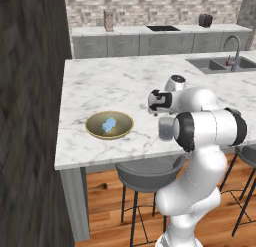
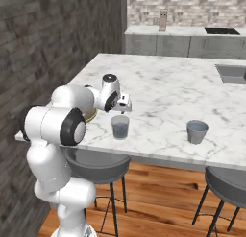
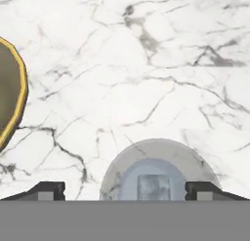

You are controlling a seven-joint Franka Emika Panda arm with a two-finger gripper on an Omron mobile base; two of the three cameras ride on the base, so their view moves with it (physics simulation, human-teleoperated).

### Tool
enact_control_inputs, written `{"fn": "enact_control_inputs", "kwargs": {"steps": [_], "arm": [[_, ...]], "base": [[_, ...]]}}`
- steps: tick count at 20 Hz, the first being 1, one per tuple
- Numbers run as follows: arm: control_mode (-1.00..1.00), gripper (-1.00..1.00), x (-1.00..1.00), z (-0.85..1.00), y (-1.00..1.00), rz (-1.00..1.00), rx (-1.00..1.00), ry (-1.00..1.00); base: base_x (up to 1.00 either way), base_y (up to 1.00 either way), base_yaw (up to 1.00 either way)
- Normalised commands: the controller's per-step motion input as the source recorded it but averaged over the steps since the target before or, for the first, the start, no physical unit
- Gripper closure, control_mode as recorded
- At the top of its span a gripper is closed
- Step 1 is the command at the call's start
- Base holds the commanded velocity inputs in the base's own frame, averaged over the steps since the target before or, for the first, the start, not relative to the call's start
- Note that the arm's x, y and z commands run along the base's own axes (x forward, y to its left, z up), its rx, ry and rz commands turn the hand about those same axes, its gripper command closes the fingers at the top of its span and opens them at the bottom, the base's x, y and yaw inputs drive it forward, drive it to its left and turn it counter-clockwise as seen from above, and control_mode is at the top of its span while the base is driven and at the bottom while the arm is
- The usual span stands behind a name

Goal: There are four ice cubes in the ice bowl. Place two ice cubes in each glass of water.

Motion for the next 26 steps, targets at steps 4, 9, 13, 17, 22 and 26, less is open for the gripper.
{"fn": "enact_control_inputs", "kwargs": {"steps": [4,9,13,17,22,26], "arm": [[-1.00,-1.00,-0.40,0.18,1.00,0.03,0.10,-0.02],[-1.00,-1.00,0.08,0.09,1.00,0.00,0.02,-0.06],[-1.00,-1.00,0.06,0.00,1.00,0.00,0.00,-0.08],[-1.00,-1.00,0.05,0.00,1.00,-0.01,0.06,0.00],[-1.00,-1.00,0.07,0.00,1.00,-0.06,0.16,0.05],[-1.00,-1.00,0.01,0.00,0.46,-0.06,0.10,0.21]], "base": [[0.00,0.00,0.00],[0.00,0.00,0.00],[0.00,0.00,0.00],[0.00,0.00,0.00],[0.00,0.00,0.00],[0.00,0.00,0.00]]}}
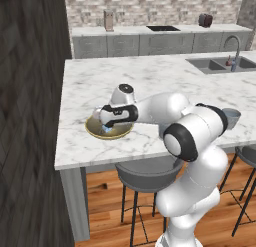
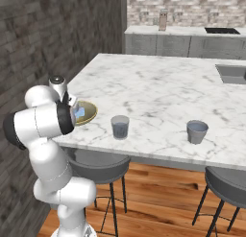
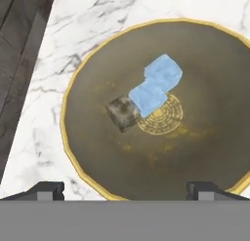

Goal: There are four ice cubes in the ice bowl. Place two ice cubes in each glass of water.

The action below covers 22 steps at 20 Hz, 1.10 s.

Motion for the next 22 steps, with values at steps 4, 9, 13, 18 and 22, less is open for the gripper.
{"fn": "enact_control_inputs", "kwargs": {"steps": [4,9,13,18,22], "arm": [[-1.00,-1.00,0.04,-0.19,0.00,-0.02,0.00,0.01],[-1.00,-1.00,0.00,-0.17,0.04,-0.32,0.09,0.00],[-1.00,-1.00,0.03,-0.16,0.14,-0.49,0.25,0.00],[-1.00,-1.00,0.35,0.00,0.05,-0.26,0.27,0.07],[-1.00,-1.00,0.69,-0.01,0.00,-0.08,0.00,0.27]], "base": [[0.00,0.00,0.00],[0.00,0.00,0.00],[0.00,0.00,0.00],[0.00,0.00,0.00],[0.00,0.00,0.00]]}}
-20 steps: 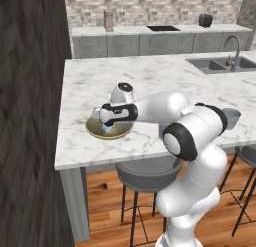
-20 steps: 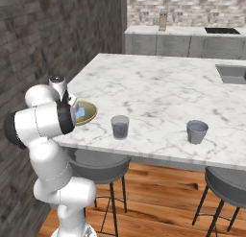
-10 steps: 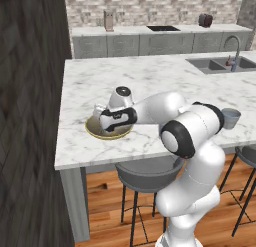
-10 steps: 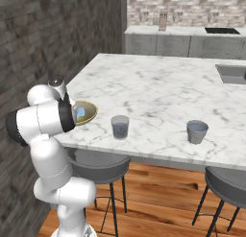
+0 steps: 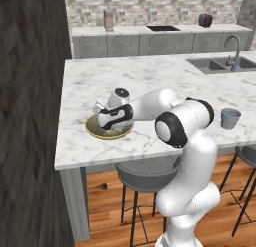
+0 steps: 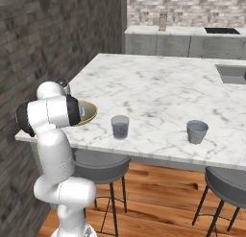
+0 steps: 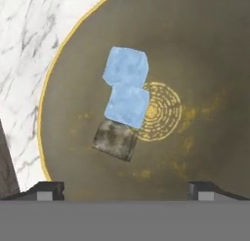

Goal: There are four ice cubes in the ice bowl. Place two ice cubes in each glass of water.

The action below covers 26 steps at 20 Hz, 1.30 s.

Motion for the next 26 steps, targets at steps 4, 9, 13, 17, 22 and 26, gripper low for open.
{"fn": "enact_control_inputs", "kwargs": {"steps": [4,9,13,17,22,26], "arm": [[-1.00,-1.00,0.59,-0.10,0.00,-0.01,0.00,0.30],[-1.00,-1.00,0.32,-0.14,0.20,-0.02,0.00,0.28],[-1.00,-1.00,0.04,-0.42,0.22,-0.02,0.00,0.25],[-1.00,-1.00,0.07,-0.37,0.05,-0.02,-0.01,0.10],[-1.00,-1.00,0.03,-0.15,0.00,-0.02,-0.05,0.00],[-1.00,-1.00,0.02,-0.20,0.00,0.00,-0.03,0.00]], "base": [[0.00,0.00,0.00],[0.00,0.00,0.00],[0.00,0.00,0.00],[0.00,0.00,0.00],[0.00,0.00,0.00],[0.00,0.00,0.00]]}}
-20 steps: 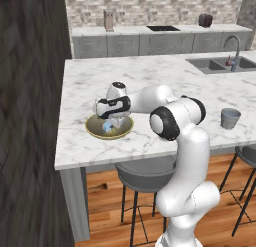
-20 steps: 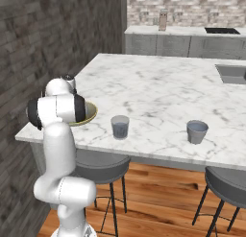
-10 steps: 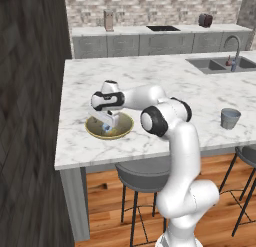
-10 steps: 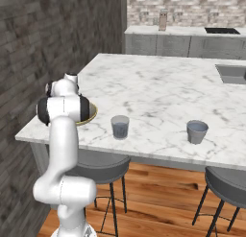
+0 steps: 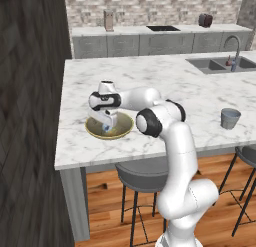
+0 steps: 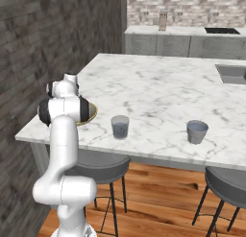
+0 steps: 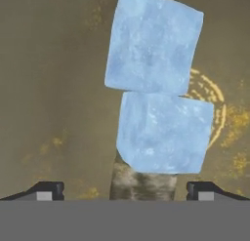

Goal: There are four ice cubes in the ice bowl. Place two ice cubes in each glass of water.

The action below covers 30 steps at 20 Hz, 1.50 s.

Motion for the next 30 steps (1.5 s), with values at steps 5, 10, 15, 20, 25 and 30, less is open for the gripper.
{"fn": "enact_control_inputs", "kwargs": {"steps": [5,10,15,20,25,30], "arm": [[-1.00,-1.00,-0.14,-0.22,0.00,0.00,-0.03,0.00],[-1.00,-1.00,-0.01,-0.04,0.00,0.00,-0.03,-0.04],[-1.00,1.00,0.00,-0.01,0.00,0.00,-0.02,-0.02],[-1.00,1.00,-0.18,0.00,0.00,0.00,0.00,-0.03],[-1.00,1.00,-0.82,0.84,-0.06,0.05,0.04,-0.28],[-1.00,1.00,-1.00,1.00,-0.72,0.31,0.05,-0.32]], "base": [[0.00,0.00,0.00],[0.00,0.00,0.00],[0.00,0.00,0.00],[0.00,0.00,0.00],[0.00,0.00,0.00],[0.00,0.00,0.00]]}}
